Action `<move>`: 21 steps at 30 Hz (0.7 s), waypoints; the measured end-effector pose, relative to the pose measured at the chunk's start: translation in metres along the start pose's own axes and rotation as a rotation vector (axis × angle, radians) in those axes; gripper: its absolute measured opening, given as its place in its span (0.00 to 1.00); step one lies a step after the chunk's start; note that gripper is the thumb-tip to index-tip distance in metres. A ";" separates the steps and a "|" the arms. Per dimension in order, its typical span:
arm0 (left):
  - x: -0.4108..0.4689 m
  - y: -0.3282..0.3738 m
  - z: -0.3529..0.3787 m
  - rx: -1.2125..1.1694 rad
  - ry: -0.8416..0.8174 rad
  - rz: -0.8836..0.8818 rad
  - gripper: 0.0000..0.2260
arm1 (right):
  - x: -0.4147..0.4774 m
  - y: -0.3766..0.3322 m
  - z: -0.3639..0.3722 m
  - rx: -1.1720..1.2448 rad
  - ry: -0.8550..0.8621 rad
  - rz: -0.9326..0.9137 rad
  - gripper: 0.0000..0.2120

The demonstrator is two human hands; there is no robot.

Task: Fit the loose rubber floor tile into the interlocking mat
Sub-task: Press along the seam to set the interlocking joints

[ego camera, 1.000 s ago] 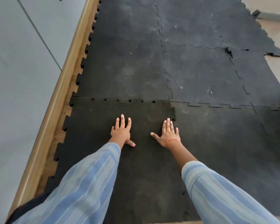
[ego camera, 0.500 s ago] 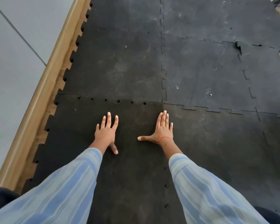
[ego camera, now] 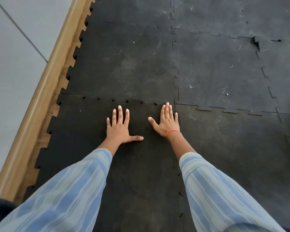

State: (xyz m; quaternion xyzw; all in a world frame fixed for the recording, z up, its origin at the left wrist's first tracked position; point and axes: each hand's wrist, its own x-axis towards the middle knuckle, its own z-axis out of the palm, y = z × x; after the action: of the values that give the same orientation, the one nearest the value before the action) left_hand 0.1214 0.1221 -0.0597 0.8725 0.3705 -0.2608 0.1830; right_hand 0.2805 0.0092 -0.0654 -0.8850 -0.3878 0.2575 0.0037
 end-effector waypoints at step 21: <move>0.019 -0.057 -0.033 0.091 -0.054 0.053 0.67 | 0.012 -0.076 0.005 -0.022 -0.117 -0.192 0.35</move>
State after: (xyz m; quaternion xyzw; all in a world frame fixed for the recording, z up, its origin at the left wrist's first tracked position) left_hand 0.1012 0.1867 -0.0520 0.8821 0.3298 -0.2960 0.1600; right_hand 0.2328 0.0698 -0.0593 -0.8272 -0.4732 0.3029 -0.0038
